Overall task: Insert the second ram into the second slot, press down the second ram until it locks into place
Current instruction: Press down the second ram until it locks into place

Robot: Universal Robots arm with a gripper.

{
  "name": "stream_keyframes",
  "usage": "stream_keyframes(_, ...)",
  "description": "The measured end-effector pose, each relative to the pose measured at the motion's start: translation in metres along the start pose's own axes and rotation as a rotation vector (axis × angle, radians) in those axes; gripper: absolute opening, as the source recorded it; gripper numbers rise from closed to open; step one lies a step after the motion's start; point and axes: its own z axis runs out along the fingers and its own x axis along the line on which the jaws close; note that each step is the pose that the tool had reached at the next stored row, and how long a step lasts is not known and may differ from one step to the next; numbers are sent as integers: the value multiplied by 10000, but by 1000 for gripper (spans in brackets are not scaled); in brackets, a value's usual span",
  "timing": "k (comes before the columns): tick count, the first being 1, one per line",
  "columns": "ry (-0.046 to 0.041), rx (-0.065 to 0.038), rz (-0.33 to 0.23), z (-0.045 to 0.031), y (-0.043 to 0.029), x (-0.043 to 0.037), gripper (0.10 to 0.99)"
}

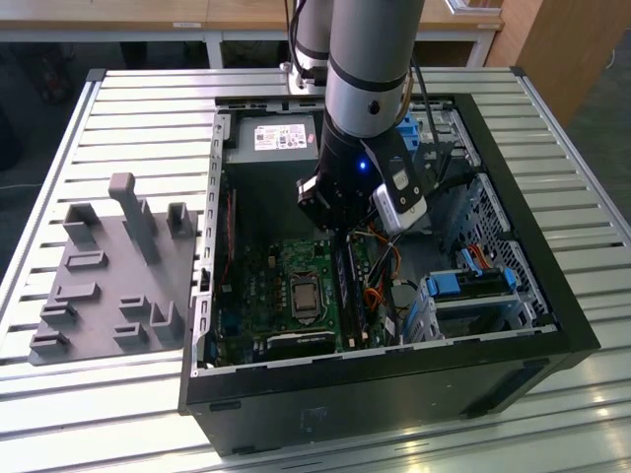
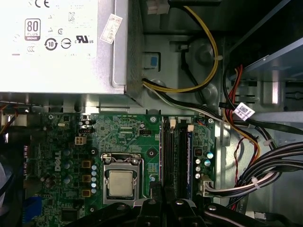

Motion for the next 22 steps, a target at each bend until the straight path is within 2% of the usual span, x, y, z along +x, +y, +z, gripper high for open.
stream_keyframes(17,0,-3,0,29,-9,-1,137)
stream_keyframes(22,0,-2,-1,85,-18,-12,137)
